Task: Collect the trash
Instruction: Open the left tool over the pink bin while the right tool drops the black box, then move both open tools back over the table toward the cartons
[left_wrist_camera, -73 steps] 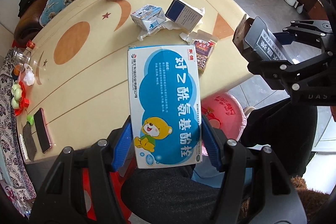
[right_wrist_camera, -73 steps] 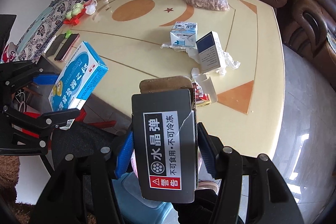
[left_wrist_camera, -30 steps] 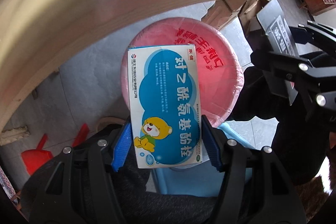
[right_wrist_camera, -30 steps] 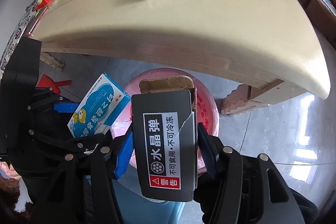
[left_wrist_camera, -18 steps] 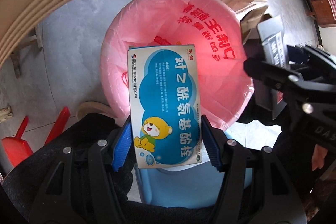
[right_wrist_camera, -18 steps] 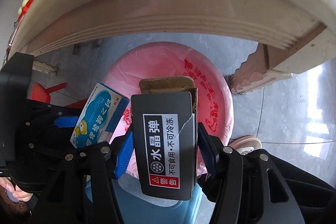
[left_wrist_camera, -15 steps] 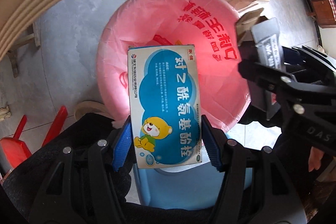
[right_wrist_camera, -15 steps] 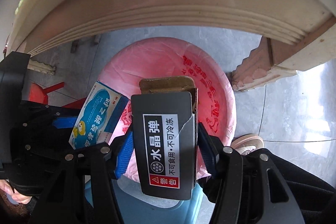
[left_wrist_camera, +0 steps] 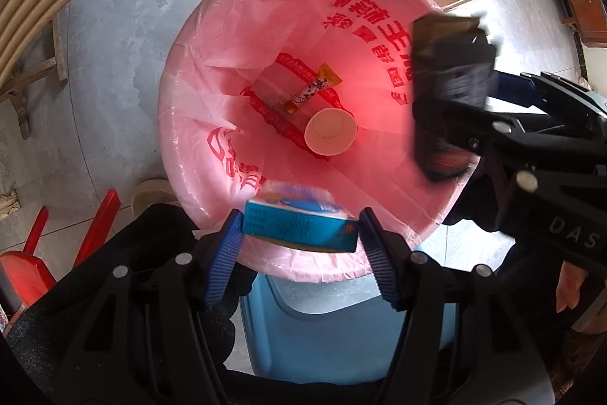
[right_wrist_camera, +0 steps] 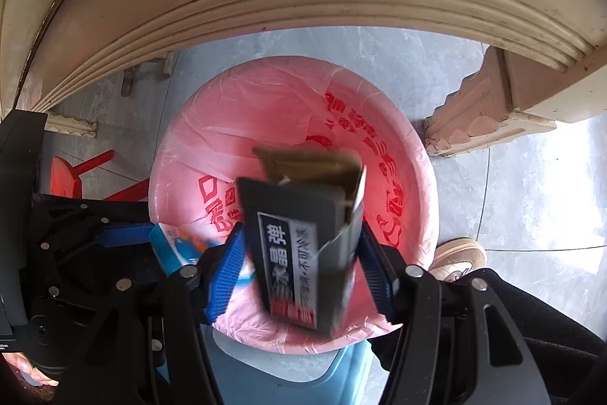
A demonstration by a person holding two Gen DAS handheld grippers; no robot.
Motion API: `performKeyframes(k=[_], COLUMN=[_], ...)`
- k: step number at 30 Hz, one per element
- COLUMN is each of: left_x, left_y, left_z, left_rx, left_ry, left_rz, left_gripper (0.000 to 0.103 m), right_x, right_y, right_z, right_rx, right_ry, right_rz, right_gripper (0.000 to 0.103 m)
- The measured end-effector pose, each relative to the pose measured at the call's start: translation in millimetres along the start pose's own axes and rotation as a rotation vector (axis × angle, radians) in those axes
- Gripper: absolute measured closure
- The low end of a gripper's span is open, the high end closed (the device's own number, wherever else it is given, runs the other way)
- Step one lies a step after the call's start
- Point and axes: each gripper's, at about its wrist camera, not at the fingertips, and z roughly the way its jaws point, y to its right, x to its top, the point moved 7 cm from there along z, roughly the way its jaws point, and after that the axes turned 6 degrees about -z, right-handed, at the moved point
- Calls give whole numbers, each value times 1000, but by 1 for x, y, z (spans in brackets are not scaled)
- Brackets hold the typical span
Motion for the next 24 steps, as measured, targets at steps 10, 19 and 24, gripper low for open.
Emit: performKeyframes(k=[10, 19, 24], left_x=[2, 3, 1], left_y=[0, -2, -1], left_z=[-4, -5, -7], left_rx=[14, 24, 33], left_ry=[24, 27, 29], left_rz=[3, 3, 7], left_gripper=[35, 34, 34], right_x=[0, 0, 0], right_y=[4, 5, 4], right_z=[-2, -3, -5], right_rx=[-20, -22, -32], right_ry=[0, -3, 3], right_rz=[21, 19, 14], right_gripper=[31, 31, 31])
